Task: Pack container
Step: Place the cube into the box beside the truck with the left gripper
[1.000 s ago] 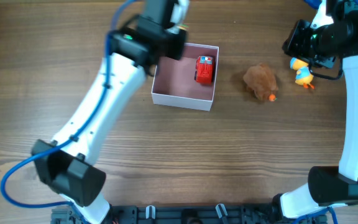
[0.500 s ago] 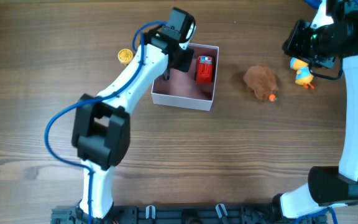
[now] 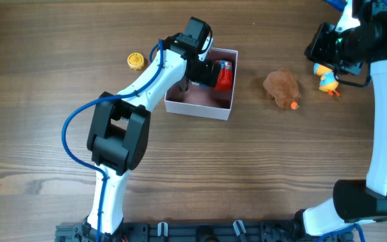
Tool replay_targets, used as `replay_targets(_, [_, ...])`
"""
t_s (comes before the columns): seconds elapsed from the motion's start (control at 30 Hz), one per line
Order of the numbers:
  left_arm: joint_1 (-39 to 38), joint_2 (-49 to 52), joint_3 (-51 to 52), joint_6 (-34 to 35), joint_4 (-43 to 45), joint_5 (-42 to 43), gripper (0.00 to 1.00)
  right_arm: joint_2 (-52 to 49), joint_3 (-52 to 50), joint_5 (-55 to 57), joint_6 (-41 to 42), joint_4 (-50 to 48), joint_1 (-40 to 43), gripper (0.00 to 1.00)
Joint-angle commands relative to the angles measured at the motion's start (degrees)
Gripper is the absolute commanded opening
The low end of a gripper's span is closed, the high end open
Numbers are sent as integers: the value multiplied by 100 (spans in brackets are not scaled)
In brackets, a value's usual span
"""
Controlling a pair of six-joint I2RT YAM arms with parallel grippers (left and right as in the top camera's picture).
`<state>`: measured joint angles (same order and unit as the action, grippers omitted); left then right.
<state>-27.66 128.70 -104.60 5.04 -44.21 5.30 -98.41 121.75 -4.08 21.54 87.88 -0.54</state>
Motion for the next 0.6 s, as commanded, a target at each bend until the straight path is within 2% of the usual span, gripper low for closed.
replay_targets(0.0, [11, -463, -55, -7, -166, 129, 100, -15, -20, -52, -61, 22, 9, 38])
replay_targets(0.13, [20, -1346, -55, -7, -275, 17, 100, -17, -22, -111, -208, 17, 7, 38])
replay_targets(0.2, [28, -1910, -55, -7, -391, -407, 100, -44, -33, -160, -247, -17, 7, 36])
replay_targets(0.27, [98, -2332, -55, -2, -649, -831, 100, -151, -37, -160, -313, -57, -24, 18])
replay_targets(0.3, [216, -2505, -55, -2, -807, -861, 100, -262, -37, -157, -321, -79, -79, 6])
replay_targets(0.43, [1259, -2623, -46, 337, -1521, -511, 100, -992, -37, -155, -334, -203, -422, 4])
replay_targets(0.57, [2004, -2463, -46, 267, -1491, -472, 100, -2002, -37, -157, -203, -505, -605, 4])
